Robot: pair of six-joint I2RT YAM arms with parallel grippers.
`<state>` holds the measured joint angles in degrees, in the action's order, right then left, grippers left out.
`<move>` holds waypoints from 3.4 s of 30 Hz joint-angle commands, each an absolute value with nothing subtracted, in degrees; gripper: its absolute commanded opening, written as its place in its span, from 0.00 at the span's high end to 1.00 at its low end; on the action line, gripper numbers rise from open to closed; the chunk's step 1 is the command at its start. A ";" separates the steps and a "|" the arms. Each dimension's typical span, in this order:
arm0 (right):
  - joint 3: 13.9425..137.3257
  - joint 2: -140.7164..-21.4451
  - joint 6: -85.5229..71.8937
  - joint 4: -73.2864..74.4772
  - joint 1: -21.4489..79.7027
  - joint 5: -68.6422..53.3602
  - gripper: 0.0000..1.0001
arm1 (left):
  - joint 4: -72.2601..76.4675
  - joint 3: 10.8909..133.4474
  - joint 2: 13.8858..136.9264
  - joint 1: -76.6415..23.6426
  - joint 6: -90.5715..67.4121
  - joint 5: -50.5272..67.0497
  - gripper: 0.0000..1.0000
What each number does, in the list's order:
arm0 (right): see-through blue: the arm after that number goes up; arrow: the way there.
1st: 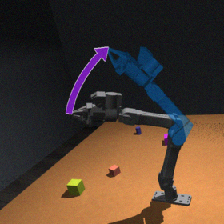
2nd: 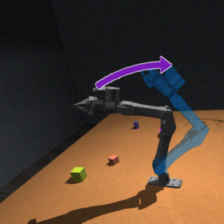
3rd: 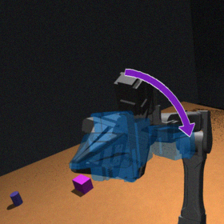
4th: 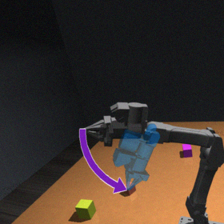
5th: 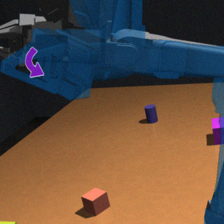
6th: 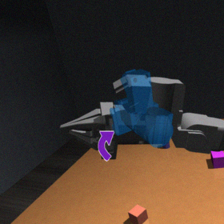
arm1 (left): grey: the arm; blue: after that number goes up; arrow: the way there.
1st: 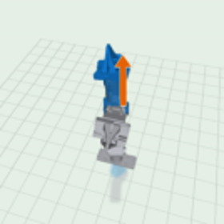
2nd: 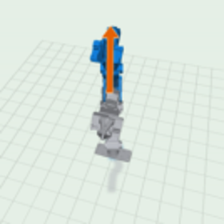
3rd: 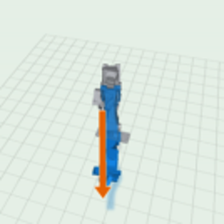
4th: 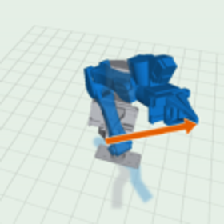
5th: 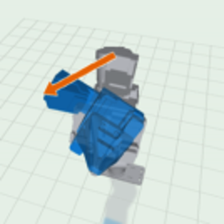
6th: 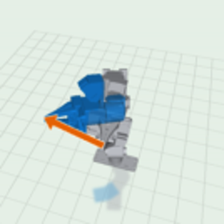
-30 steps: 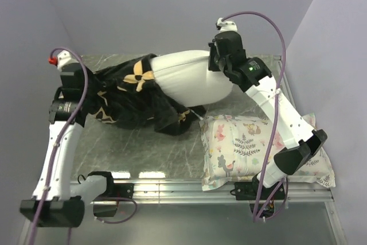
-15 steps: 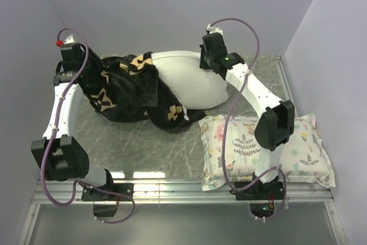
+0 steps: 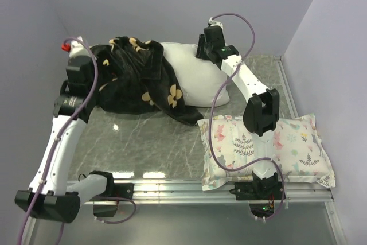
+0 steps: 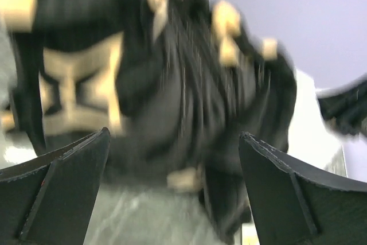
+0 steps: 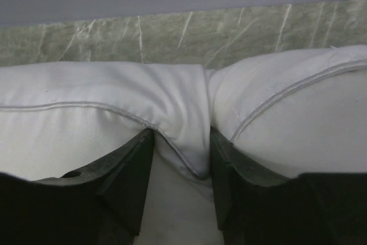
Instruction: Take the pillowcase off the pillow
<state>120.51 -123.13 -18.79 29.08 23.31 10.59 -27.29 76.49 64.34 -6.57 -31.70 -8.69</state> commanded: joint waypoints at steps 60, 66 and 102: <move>84.03 -100.29 -22.23 26.72 26.13 23.21 1.00 | -20.65 61.88 75.51 -5.65 -43.68 -11.88 1.00; 76.82 -94.67 -24.52 24.17 16.10 16.36 1.00 | -24.16 59.94 69.61 13.42 -42.89 -12.65 1.00; 76.03 -90.35 -21.18 24.44 23.73 15.47 1.00 | -22.06 90.26 96.05 -26.19 -34.72 -9.67 0.14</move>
